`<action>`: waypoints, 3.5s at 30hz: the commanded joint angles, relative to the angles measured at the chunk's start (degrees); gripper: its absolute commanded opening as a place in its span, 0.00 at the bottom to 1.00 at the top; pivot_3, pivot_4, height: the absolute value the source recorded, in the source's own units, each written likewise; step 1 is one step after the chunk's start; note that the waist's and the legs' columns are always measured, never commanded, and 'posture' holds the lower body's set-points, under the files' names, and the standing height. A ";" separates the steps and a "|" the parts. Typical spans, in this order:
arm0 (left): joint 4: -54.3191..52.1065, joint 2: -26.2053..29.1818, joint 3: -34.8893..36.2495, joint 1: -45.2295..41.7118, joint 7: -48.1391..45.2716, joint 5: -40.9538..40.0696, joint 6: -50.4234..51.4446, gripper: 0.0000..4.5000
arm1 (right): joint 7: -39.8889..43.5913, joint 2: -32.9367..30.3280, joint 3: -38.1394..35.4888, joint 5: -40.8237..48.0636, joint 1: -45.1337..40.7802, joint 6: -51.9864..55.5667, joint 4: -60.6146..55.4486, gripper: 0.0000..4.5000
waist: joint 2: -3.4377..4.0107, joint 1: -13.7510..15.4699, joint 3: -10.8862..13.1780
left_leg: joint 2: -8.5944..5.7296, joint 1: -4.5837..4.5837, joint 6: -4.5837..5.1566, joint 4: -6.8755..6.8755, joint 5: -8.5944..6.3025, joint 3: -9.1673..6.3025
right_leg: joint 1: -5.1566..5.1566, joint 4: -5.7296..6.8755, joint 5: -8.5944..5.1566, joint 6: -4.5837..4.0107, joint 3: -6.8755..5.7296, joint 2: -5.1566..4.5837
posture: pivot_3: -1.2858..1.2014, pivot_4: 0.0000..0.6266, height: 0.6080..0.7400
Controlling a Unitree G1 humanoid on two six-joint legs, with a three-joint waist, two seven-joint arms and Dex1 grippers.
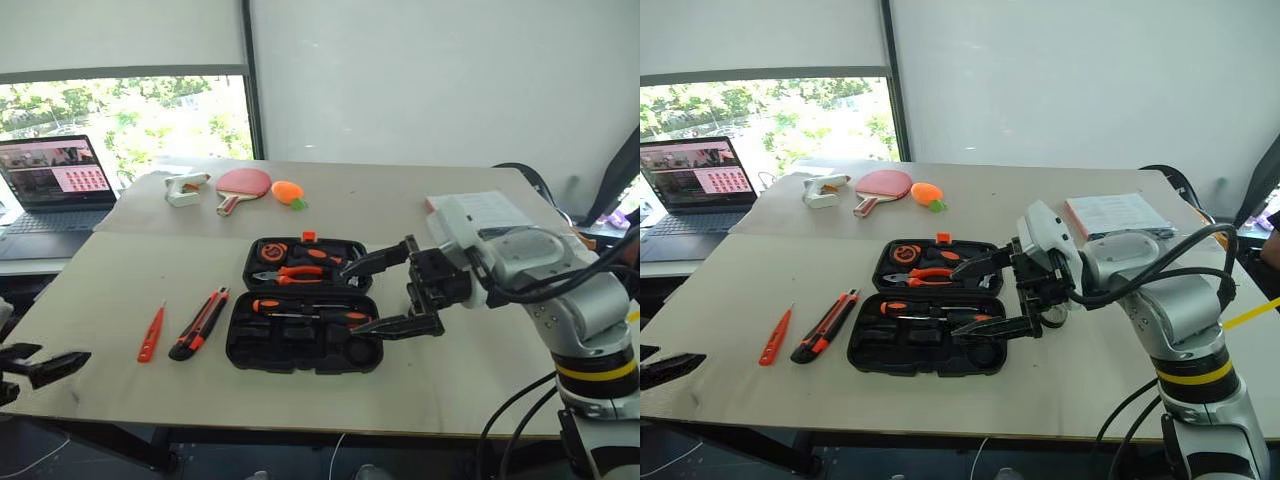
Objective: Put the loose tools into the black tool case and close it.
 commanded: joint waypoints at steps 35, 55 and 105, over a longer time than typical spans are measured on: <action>39.26 -4.24 -54.49 -47.89 7.70 2.50 7.81 0.72 | -24.76 -3.22 -7.03 11.97 11.57 4.35 -18.60 1.00 | -0.02 0.85 -0.01 | -0.15 -0.44 -0.19 -0.06 0.08 0.14 | -0.33 0.06 -0.01 0.01 -0.15 0.03 | 0.52 0.24 0.98; 43.46 -2.94 -60.80 -49.88 0.00 8.45 -14.74 0.09 | -25.68 -7.51 -11.14 13.74 17.42 5.68 -19.18 1.00 | 0.40 1.68 -0.24 | -0.15 0.21 -0.18 0.09 0.07 0.14 | 0.45 0.05 -0.06 0.03 -0.31 0.03 | 0.52 0.24 0.98; 43.63 -23.16 -83.73 -65.02 -45.84 34.07 -59.55 0.09 | -40.34 -12.84 -18.67 21.74 35.29 6.02 -28.39 1.00 | -0.01 1.47 -0.01 | -0.12 -0.64 0.00 0.33 0.01 -0.20 | 0.26 -0.51 0.03 0.19 -0.60 0.05 | 0.52 0.24 0.98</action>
